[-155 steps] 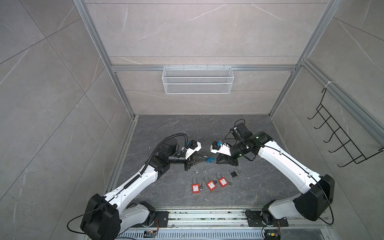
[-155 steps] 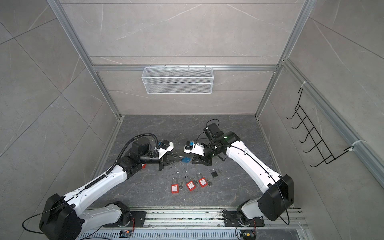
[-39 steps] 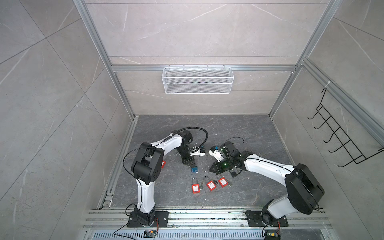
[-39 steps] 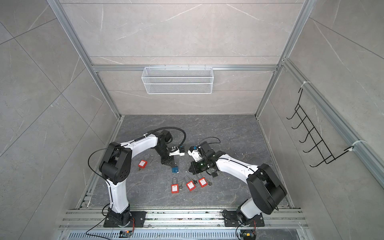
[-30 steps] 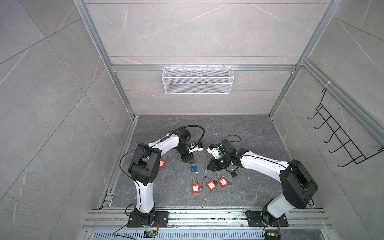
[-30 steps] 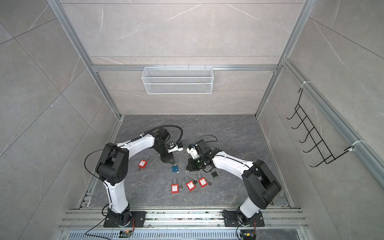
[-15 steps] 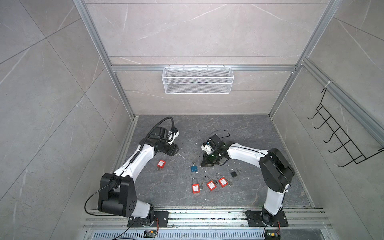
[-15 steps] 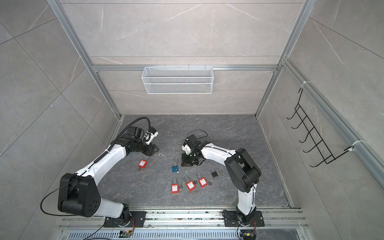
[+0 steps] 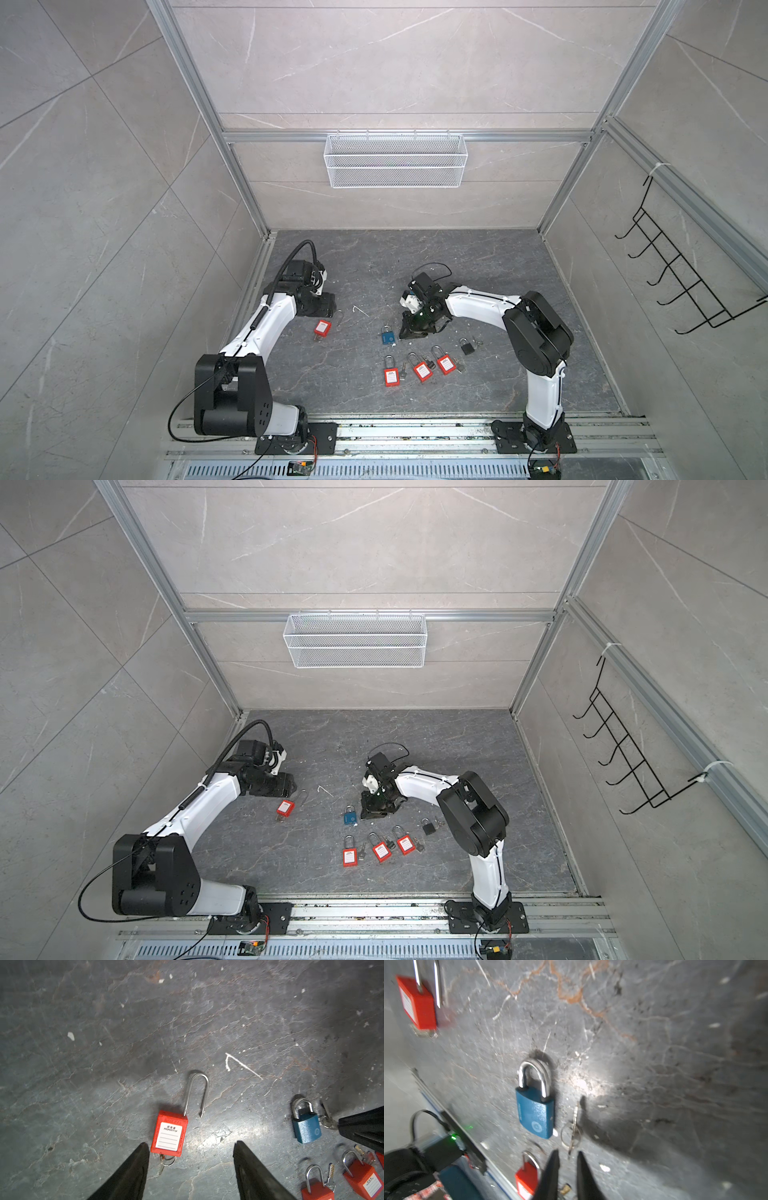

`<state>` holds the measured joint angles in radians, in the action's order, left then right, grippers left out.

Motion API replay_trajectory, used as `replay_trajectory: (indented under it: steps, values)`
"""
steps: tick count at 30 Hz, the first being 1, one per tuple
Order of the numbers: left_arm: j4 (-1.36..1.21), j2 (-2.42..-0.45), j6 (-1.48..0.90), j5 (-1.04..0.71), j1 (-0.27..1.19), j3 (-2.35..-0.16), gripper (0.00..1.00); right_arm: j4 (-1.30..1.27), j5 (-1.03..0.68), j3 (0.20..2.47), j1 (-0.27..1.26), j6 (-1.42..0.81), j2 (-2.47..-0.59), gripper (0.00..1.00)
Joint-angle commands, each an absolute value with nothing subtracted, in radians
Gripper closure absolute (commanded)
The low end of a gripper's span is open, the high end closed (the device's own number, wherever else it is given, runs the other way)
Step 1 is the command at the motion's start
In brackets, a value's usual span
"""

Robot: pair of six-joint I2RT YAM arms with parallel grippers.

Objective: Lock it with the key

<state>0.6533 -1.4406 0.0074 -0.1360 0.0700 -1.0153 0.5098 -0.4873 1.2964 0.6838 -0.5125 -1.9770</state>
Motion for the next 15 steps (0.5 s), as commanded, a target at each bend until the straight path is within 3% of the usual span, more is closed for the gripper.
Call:
replay_trajectory:
  steps: [1, 5, 15]
  values:
    - [0.723, -1.473, -0.025, -0.115, 0.047, -1.049, 0.32, 0.539, -0.437, 1.308, 0.69, -0.515, -1.939, 0.66]
    - [0.746, -1.515, -0.008, -0.084, 0.03, -1.058, 0.31, 0.532, -0.407, 1.294, 0.69, -0.515, -1.884, 0.57]
    - [0.743, -1.642, -0.033, -0.077, 0.025, -1.082, 0.3, 0.535, -0.314, 1.232, 0.69, -0.515, -1.769, 0.51]
